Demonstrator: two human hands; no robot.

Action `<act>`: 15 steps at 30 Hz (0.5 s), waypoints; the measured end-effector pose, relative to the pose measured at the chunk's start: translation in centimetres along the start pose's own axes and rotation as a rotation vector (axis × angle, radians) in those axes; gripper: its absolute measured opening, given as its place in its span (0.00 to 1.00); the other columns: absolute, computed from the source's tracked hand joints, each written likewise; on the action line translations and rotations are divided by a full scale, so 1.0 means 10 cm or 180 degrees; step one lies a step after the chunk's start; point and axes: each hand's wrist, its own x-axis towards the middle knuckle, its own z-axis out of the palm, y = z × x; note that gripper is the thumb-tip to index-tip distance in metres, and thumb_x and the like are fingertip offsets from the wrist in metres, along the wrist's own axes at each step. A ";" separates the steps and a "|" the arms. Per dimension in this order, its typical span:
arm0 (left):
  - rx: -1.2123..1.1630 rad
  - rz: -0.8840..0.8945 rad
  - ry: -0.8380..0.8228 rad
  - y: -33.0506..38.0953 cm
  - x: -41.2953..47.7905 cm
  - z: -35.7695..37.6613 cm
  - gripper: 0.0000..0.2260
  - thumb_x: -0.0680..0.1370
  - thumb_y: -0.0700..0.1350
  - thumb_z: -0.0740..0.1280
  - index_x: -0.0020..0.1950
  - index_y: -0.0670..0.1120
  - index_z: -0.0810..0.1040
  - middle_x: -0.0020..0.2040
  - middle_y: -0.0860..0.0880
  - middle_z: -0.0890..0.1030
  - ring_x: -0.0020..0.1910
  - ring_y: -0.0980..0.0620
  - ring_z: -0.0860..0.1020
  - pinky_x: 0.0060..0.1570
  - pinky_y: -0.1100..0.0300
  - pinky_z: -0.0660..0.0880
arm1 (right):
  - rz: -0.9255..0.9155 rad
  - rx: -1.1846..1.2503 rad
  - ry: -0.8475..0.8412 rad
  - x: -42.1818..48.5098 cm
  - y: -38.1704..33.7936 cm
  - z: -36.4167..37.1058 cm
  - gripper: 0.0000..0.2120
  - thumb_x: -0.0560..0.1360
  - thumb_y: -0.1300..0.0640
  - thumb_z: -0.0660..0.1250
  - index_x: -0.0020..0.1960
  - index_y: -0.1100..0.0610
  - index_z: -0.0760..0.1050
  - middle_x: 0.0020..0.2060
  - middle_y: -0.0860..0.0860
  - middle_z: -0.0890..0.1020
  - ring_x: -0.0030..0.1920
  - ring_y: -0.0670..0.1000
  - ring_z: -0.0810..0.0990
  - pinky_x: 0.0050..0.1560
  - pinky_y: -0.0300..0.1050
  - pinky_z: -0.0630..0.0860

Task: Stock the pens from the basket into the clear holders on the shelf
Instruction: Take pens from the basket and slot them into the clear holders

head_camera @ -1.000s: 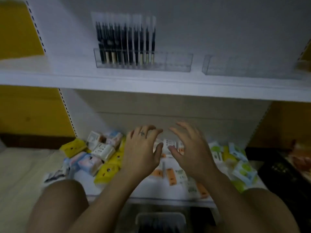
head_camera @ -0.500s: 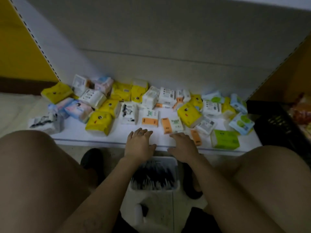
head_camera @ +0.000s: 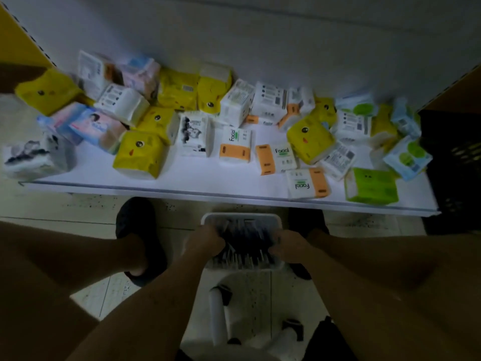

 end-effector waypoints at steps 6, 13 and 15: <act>0.0253 0.0056 -0.0635 -0.27 0.24 0.36 0.09 0.78 0.45 0.62 0.47 0.41 0.79 0.50 0.43 0.80 0.52 0.44 0.77 0.47 0.59 0.71 | 0.0032 0.0281 -0.0333 0.26 -0.01 0.27 0.12 0.79 0.57 0.64 0.58 0.64 0.74 0.43 0.54 0.74 0.41 0.51 0.75 0.41 0.41 0.71; 0.0423 -0.0085 -0.0868 -0.42 0.52 0.80 0.31 0.71 0.65 0.60 0.69 0.49 0.70 0.65 0.44 0.74 0.62 0.43 0.73 0.60 0.54 0.73 | -0.0256 -0.0177 -0.0354 0.50 -0.38 0.65 0.16 0.80 0.56 0.61 0.64 0.62 0.74 0.59 0.60 0.75 0.61 0.61 0.74 0.61 0.51 0.73; 0.0584 -0.0057 -0.0883 -0.47 0.57 0.84 0.31 0.73 0.62 0.63 0.74 0.50 0.65 0.70 0.45 0.70 0.67 0.42 0.69 0.65 0.54 0.69 | -0.0499 -0.0667 -0.0212 0.53 -0.46 0.71 0.19 0.81 0.55 0.58 0.71 0.58 0.68 0.65 0.60 0.69 0.66 0.62 0.68 0.66 0.53 0.68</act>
